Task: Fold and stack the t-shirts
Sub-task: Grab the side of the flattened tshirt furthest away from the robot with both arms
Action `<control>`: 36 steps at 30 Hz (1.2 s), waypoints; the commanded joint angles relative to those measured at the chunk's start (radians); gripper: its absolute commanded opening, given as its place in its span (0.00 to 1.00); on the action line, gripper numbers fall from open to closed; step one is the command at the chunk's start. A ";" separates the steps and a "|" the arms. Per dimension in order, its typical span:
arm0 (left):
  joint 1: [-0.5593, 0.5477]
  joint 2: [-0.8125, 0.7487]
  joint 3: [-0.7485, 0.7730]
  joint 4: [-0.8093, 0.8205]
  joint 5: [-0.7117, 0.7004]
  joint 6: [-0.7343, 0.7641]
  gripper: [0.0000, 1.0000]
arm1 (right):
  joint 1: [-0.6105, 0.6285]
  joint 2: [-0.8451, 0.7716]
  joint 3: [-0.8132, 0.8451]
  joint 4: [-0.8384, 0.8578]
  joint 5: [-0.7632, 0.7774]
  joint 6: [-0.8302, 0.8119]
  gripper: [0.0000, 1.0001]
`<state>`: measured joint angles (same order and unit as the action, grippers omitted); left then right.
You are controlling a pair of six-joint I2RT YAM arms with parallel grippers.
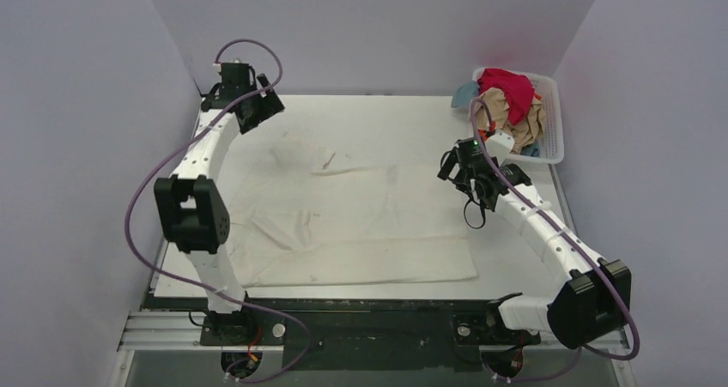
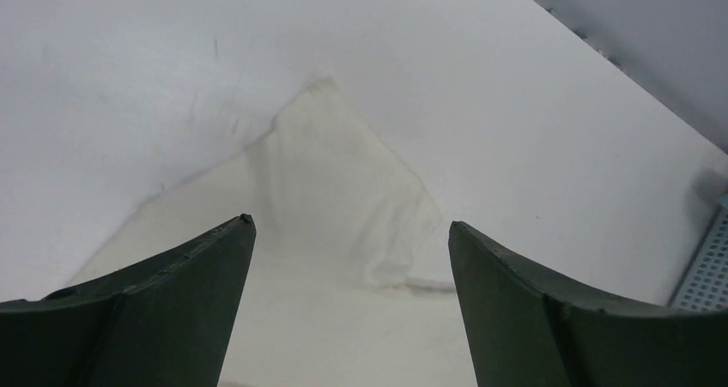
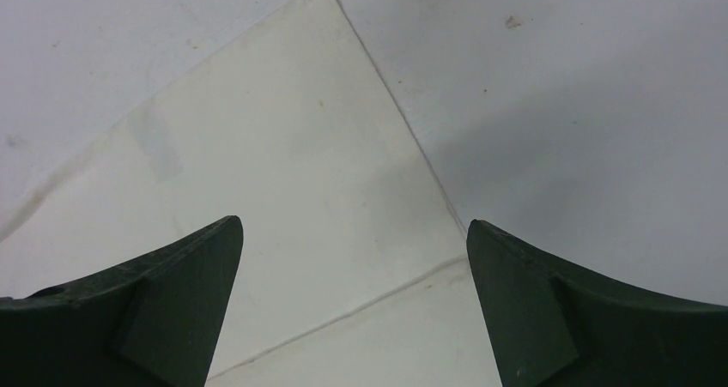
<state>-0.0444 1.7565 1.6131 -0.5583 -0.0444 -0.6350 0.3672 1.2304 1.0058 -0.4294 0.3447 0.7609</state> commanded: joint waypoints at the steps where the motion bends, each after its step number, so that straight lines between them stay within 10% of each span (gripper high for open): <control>1: -0.034 0.286 0.355 -0.122 -0.020 0.267 0.92 | -0.005 0.090 0.076 -0.015 0.063 -0.095 1.00; 9: -0.108 0.761 0.957 -0.368 -0.087 0.431 0.87 | -0.012 0.196 0.107 -0.012 0.079 -0.124 0.98; 27: -0.109 0.849 0.760 -0.303 -0.160 0.351 0.63 | -0.020 0.234 0.081 -0.009 0.053 -0.141 0.96; 36: -0.109 0.854 0.763 -0.321 -0.125 0.367 0.17 | -0.022 0.315 0.142 -0.008 0.050 -0.136 0.92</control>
<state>-0.1570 2.5855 2.3791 -0.8528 -0.1799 -0.2825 0.3527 1.4933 1.0843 -0.4221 0.3775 0.6266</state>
